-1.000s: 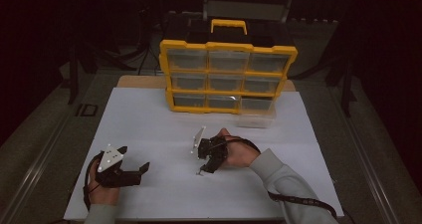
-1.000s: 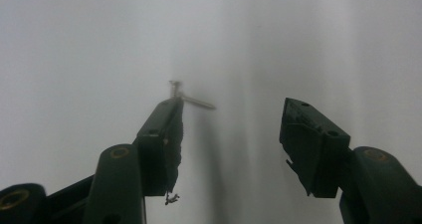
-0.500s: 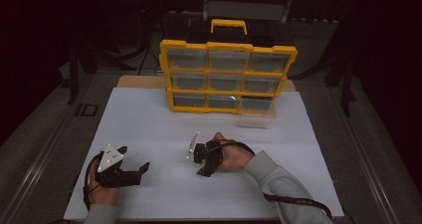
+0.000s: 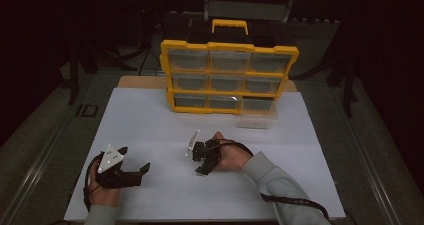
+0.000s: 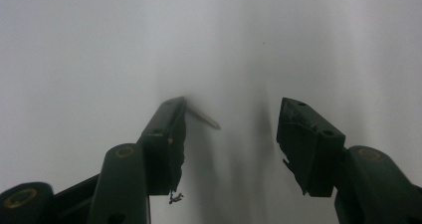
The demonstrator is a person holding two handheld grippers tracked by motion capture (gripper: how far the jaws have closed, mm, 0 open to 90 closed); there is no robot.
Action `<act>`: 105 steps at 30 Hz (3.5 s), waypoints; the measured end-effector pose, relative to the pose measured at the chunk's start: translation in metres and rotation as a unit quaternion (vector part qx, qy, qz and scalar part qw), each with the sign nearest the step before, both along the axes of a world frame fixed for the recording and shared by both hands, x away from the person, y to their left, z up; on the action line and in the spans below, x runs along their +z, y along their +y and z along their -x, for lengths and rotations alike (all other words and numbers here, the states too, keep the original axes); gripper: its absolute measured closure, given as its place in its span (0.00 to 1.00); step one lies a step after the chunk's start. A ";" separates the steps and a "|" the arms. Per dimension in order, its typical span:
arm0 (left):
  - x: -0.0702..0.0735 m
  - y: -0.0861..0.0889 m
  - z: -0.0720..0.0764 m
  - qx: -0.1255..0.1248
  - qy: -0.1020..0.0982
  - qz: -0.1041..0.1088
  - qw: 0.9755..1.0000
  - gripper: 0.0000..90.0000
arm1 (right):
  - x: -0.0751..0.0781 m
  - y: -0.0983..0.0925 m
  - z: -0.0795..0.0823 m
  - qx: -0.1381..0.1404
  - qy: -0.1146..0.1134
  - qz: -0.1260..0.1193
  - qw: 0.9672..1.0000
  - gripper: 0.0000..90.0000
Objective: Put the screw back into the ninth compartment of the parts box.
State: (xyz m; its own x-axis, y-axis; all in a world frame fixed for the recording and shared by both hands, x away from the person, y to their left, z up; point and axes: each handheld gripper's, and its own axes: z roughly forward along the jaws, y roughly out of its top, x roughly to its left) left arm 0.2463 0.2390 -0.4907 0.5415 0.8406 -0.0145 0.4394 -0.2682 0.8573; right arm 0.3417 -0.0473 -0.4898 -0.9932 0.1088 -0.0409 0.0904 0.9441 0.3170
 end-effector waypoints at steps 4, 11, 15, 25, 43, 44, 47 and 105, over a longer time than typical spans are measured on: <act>0.000 0.000 0.000 -0.001 0.000 -0.001 1.000 0.05 | 0.002 -0.002 0.000 0.004 0.000 -0.003 1.000 0.50; 0.000 0.000 0.000 -0.001 0.001 -0.001 1.000 0.05 | -0.003 0.003 -0.001 0.014 0.006 -0.002 1.000 0.62; 0.000 0.000 0.000 -0.001 0.001 -0.001 1.000 0.05 | -0.003 0.005 -0.003 0.019 0.011 -0.003 1.000 0.69; 0.000 -0.001 0.000 -0.001 0.001 -0.002 1.000 0.05 | -0.003 0.012 -0.001 0.036 0.021 0.008 0.999 0.87; 0.000 0.000 0.000 0.000 0.001 -0.001 1.000 0.05 | -0.001 0.017 -0.005 0.047 0.038 0.050 0.997 0.98; 0.000 0.000 0.000 0.000 0.001 -0.001 1.000 0.05 | 0.000 0.016 -0.005 0.046 0.039 0.054 0.997 0.98; 0.000 0.000 0.000 -0.001 0.001 -0.002 1.000 0.05 | 0.000 0.012 -0.005 0.043 0.039 0.053 0.997 0.98; 0.000 0.000 0.000 0.001 0.000 -0.001 1.000 0.05 | 0.041 -0.027 -0.018 0.005 0.012 0.029 0.999 0.98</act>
State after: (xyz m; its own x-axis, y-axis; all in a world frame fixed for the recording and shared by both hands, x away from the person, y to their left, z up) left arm 0.2461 0.2389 -0.4910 0.5403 0.8413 -0.0127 0.4406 -0.2701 0.8561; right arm 0.3599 -0.0741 -0.4486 -0.9950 0.0970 -0.0227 0.0878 0.9617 0.2595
